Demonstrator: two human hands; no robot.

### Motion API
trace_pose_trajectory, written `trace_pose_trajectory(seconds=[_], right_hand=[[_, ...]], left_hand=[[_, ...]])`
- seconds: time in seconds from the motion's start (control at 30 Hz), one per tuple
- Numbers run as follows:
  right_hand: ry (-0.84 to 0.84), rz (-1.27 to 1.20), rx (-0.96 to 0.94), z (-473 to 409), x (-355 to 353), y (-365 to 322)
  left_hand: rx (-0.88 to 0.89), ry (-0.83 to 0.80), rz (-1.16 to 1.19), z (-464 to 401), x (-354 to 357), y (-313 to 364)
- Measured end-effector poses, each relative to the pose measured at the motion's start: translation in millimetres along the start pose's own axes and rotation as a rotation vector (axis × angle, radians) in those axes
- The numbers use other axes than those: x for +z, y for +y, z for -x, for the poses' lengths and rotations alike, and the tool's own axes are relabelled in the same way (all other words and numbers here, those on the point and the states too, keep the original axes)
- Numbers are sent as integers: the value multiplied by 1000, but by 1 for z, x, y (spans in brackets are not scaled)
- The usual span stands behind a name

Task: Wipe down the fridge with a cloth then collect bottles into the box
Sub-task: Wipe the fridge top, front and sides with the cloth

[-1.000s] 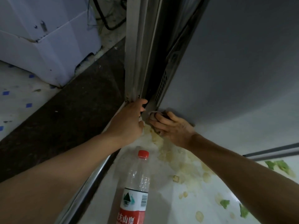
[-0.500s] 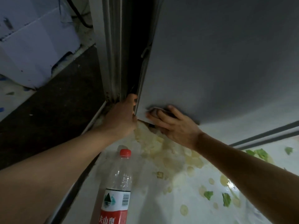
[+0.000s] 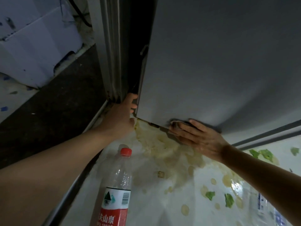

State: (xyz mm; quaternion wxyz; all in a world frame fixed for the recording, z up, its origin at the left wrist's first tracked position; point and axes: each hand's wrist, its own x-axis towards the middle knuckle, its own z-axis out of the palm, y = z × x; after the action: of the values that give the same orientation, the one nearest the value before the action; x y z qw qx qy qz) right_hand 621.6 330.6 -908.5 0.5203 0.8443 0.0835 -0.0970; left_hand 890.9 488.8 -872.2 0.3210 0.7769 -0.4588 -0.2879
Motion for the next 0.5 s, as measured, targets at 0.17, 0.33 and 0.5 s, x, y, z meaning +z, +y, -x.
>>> trace_pose_trajectory(seconds=[0.17, 0.33, 0.5], right_hand=[[-68, -200, -25, -116, -38, -1], [-152, -242, -4, -152, -61, 6], [-194, -300, -27, -58, -37, 4]], left_hand=[[54, -57, -104, 2, -14, -7], [68, -72, -129, 4, -15, -2], [50, -59, -86, 10, -4, 13]])
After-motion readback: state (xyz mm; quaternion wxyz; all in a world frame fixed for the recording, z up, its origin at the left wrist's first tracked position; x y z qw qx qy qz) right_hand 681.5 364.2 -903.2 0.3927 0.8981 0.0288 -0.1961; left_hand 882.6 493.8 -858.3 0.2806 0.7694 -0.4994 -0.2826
